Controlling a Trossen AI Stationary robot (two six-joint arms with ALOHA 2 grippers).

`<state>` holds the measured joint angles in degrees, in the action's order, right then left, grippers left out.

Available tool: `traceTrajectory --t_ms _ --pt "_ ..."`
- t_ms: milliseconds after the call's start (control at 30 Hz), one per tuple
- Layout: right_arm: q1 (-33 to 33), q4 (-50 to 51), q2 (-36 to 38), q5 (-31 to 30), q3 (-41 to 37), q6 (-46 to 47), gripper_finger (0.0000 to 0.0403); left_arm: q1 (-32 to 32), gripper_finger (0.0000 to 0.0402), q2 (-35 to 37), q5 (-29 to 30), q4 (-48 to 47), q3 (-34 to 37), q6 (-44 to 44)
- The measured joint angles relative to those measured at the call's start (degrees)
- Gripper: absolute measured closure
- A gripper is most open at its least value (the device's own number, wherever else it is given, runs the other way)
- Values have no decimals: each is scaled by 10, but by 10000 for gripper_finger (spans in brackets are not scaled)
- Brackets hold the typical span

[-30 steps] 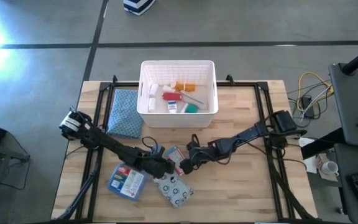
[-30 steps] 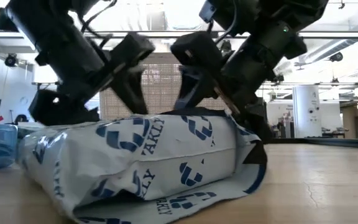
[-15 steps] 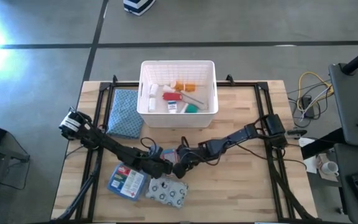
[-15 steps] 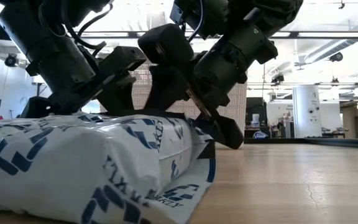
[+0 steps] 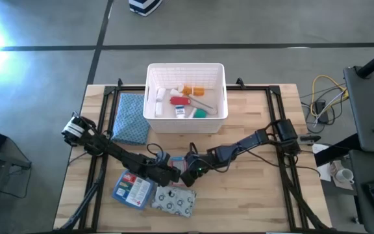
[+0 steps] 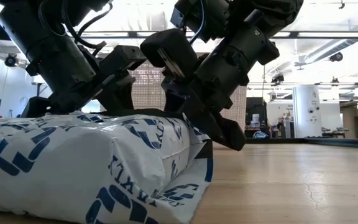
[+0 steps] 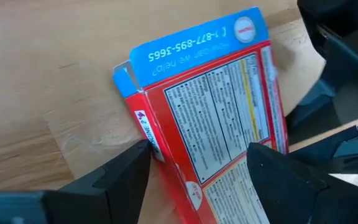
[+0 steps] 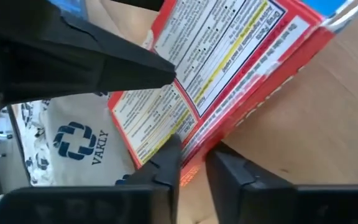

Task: Pick & place medical supplies in basket/bin
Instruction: Put the red medicine box in the white bin

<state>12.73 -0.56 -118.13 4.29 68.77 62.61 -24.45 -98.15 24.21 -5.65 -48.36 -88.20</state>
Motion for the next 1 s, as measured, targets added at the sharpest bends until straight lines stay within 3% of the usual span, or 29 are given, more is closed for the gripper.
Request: traceTrajectory --t_ms 167,500,700,1000 --pt "0 1 6 -8 0 -21 388 0 156 2 -1 0 0 0" --pt "1 37 52 -26 -1 -42 394 0 156 65 0 -6 0 42" --pt "1 111 133 -93 -1 -71 395 1 156 130 23 -1 0 65" --pt "-4 173 260 -240 0 -75 395 -4 156 263 152 12 -9 136"
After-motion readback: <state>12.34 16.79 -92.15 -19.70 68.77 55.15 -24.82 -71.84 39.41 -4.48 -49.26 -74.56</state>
